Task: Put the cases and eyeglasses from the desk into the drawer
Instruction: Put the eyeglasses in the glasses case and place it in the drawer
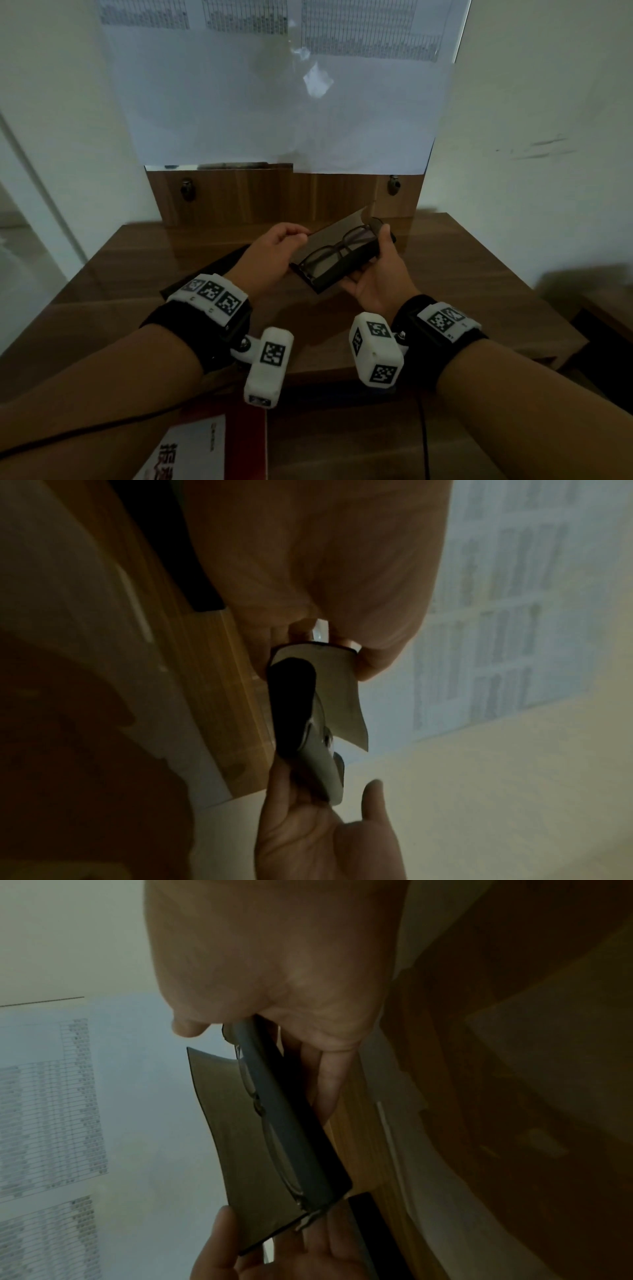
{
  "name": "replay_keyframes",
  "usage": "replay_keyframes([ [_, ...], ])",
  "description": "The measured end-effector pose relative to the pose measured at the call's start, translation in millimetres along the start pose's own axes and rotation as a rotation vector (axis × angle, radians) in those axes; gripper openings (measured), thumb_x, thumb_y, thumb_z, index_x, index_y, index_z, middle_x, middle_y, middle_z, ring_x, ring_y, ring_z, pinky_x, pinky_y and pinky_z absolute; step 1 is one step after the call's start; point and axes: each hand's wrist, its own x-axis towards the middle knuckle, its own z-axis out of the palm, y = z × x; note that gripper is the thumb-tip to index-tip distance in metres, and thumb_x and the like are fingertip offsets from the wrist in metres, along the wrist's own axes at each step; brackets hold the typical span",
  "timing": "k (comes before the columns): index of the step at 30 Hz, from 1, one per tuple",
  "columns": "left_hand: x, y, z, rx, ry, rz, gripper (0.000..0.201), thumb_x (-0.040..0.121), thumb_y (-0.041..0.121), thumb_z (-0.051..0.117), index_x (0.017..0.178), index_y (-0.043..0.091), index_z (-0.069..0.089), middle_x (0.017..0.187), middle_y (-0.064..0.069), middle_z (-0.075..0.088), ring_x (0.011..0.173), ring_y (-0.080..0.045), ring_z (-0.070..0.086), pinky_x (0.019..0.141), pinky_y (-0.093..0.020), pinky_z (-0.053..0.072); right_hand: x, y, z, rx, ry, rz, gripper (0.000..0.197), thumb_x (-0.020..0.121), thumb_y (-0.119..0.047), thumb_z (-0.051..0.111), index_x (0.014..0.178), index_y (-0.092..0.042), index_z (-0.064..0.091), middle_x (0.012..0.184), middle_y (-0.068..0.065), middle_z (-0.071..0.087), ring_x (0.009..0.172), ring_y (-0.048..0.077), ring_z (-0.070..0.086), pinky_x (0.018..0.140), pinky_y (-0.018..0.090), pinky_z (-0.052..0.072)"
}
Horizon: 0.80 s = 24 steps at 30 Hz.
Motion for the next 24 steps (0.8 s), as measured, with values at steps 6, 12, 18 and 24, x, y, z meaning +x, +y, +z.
replay_keyframes([
  [6, -7, -2, 9, 0.219, 0.011, 0.148, 0.023, 0.095, 0.026, 0.056, 0.118, 0.023, 0.053, 0.112, 0.008, 0.058, 0.104, -0.010, 0.059, 0.081, -0.018, 0.048, 1, 2, -2, 0.000, -0.005, -0.017, 0.070, 0.085, -0.060, 0.046, 0.140, -0.017, 0.041, 0.134, 0.016, 0.056, 0.115, 0.031, 0.059, 0.080, 0.044, 0.058],
  [12, -16, -7, 13, 0.384, -0.005, 0.286, 0.035, 0.093, 0.026, 0.060, 0.125, 0.025, 0.045, 0.124, 0.006, 0.053, 0.108, -0.009, 0.056, 0.082, -0.015, 0.044, 3, 7, -4, -0.011, 0.012, -0.045, 0.061, 0.086, -0.046, 0.056, 0.138, -0.019, 0.041, 0.132, 0.016, 0.057, 0.112, 0.032, 0.060, 0.068, 0.039, 0.060],
  [18, -22, -10, 17, 0.447, -0.013, 0.308, 0.043, 0.090, 0.029, 0.062, 0.129, 0.027, 0.044, 0.128, 0.003, 0.051, 0.112, -0.009, 0.055, 0.094, -0.030, 0.052, 2, 9, -4, -0.031, 0.034, -0.058, 0.055, 0.089, -0.036, 0.056, 0.139, -0.019, 0.041, 0.132, 0.017, 0.056, 0.110, 0.032, 0.061, 0.065, 0.037, 0.060],
  [24, -26, -11, 20, 0.441, -0.015, 0.297, 0.048, 0.089, 0.026, 0.065, 0.132, 0.025, 0.044, 0.130, 0.004, 0.048, 0.114, -0.007, 0.052, 0.094, -0.020, 0.044, -1, 8, -1, -0.026, 0.058, -0.062, 0.049, 0.092, -0.024, 0.053, 0.139, -0.023, 0.038, 0.133, 0.018, 0.055, 0.108, 0.032, 0.060, 0.065, 0.038, 0.060],
])
